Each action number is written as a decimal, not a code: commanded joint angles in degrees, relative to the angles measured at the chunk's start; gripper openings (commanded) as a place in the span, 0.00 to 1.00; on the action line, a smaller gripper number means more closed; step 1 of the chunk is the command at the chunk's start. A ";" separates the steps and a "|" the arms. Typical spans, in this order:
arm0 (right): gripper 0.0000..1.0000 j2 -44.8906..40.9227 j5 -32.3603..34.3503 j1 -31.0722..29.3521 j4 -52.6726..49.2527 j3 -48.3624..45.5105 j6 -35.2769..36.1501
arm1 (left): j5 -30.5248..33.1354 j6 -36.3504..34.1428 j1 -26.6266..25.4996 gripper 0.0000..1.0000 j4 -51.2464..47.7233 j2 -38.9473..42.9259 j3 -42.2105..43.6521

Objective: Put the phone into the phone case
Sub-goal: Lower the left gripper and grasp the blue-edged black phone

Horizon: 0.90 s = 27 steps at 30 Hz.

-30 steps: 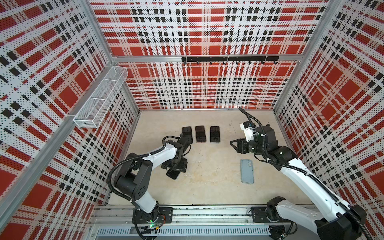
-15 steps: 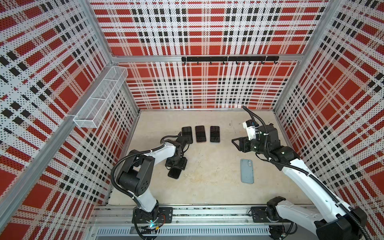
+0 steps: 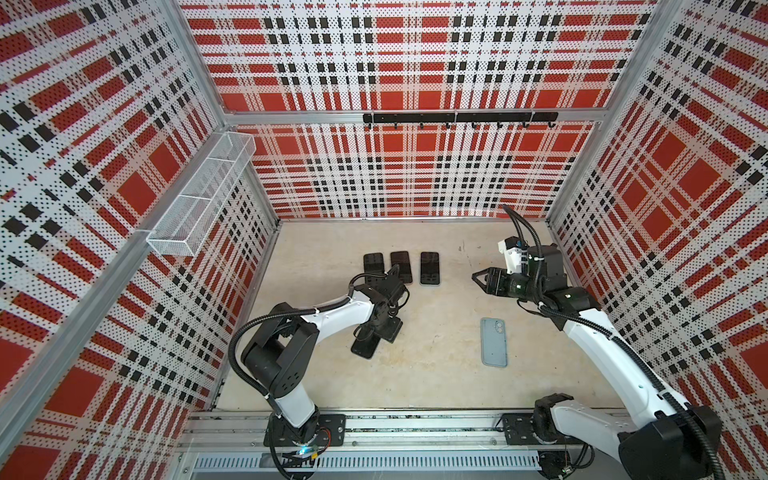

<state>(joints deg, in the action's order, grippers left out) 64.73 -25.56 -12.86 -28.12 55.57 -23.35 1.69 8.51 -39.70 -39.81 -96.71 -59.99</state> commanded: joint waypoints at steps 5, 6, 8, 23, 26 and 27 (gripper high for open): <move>0.54 5.70 -11.59 0.84 -2.32 -0.53 -1.87 | 5.44 -1.63 -2.86 0.72 1.75 3.54 -3.82; 0.54 5.92 -11.62 0.82 -2.54 -0.52 -1.84 | 8.08 -0.83 -2.84 0.75 0.22 4.24 -4.20; 0.54 5.80 -11.64 0.82 -2.24 -0.73 -1.86 | 11.45 0.98 -2.17 0.85 -2.93 6.33 -4.25; 0.54 7.21 -11.63 0.88 -0.34 1.11 -3.63 | -2.55 3.27 8.06 0.97 -4.35 6.04 6.21; 0.54 6.59 -11.27 0.82 -0.19 0.93 -3.65 | -3.21 2.38 8.70 0.97 -3.19 3.98 6.59; 0.54 6.46 -11.18 0.82 -0.09 0.92 -3.65 | -3.21 1.87 8.88 0.97 -2.81 3.27 6.73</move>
<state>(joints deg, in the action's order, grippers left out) 71.99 -36.58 -12.16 -29.91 54.87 -27.29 0.05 11.66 -31.62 -44.18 -92.05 -53.87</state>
